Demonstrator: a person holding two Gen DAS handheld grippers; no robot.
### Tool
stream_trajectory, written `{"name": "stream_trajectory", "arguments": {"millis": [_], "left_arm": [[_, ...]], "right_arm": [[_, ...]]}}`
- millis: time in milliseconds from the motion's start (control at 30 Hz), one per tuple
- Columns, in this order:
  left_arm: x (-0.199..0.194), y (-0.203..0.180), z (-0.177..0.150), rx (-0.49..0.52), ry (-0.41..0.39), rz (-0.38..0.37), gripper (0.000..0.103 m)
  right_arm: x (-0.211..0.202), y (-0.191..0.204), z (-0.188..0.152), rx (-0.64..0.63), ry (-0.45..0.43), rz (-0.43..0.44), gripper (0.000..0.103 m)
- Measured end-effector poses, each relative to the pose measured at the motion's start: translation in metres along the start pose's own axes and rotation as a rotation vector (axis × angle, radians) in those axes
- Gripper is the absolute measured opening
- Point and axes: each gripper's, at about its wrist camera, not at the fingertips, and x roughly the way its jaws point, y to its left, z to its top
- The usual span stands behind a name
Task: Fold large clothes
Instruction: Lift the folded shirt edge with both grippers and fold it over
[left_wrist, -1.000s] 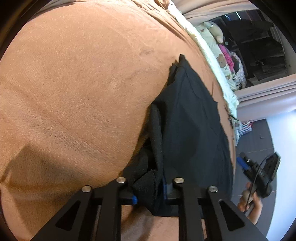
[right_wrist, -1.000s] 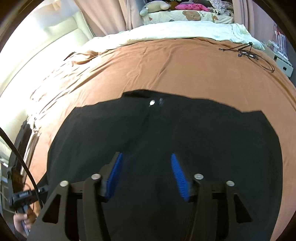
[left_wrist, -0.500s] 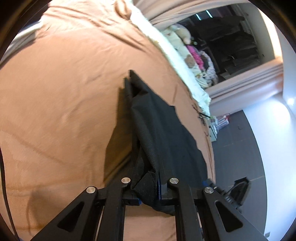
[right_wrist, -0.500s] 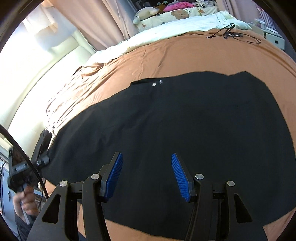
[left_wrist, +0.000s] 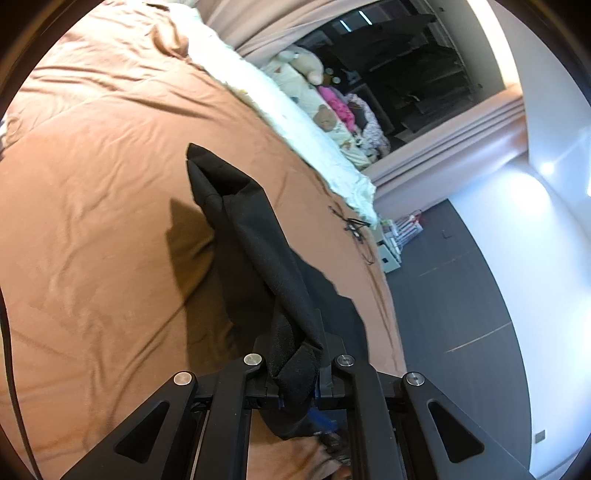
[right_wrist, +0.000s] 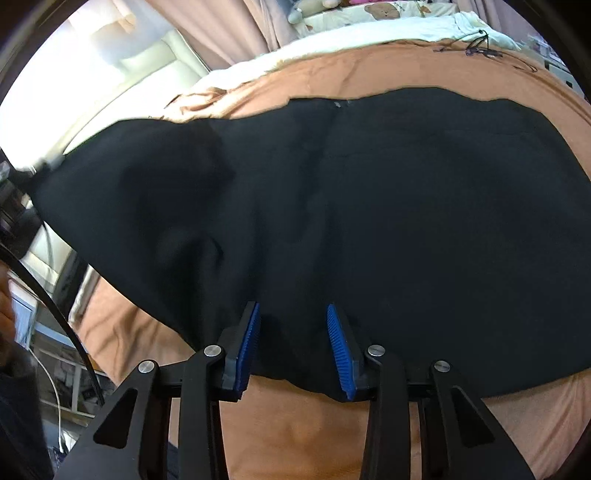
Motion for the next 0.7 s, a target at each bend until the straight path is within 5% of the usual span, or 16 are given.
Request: {"name": "stream_trajectory", "arguments": {"millis": [267, 433, 600, 633, 700], "left_arm": [[0.028, -0.054, -0.004, 0.091, 0.037, -0.031, 0.009], [0.042, -0.094, -0.006, 0.156, 0.057, -0.069, 0.009], [0.062, -0.129, -0.008, 0.21, 0.095, -0.092, 0.009], [0.066, -0.135, -0.01, 0.217, 0.104, -0.096, 0.009], [0.073, -0.145, -0.013, 0.228, 0.121, -0.1, 0.009]], "right_arm": [[0.015, -0.005, -0.004, -0.014, 0.044, -0.03, 0.033], [0.001, -0.028, 0.006, 0.113, 0.055, 0.056, 0.033], [-0.062, -0.063, 0.028, 0.234, -0.093, 0.094, 0.034], [-0.077, -0.07, 0.032, 0.252, -0.122, 0.109, 0.036], [-0.11, -0.082, 0.039, 0.27, -0.185, 0.121, 0.062]]}}
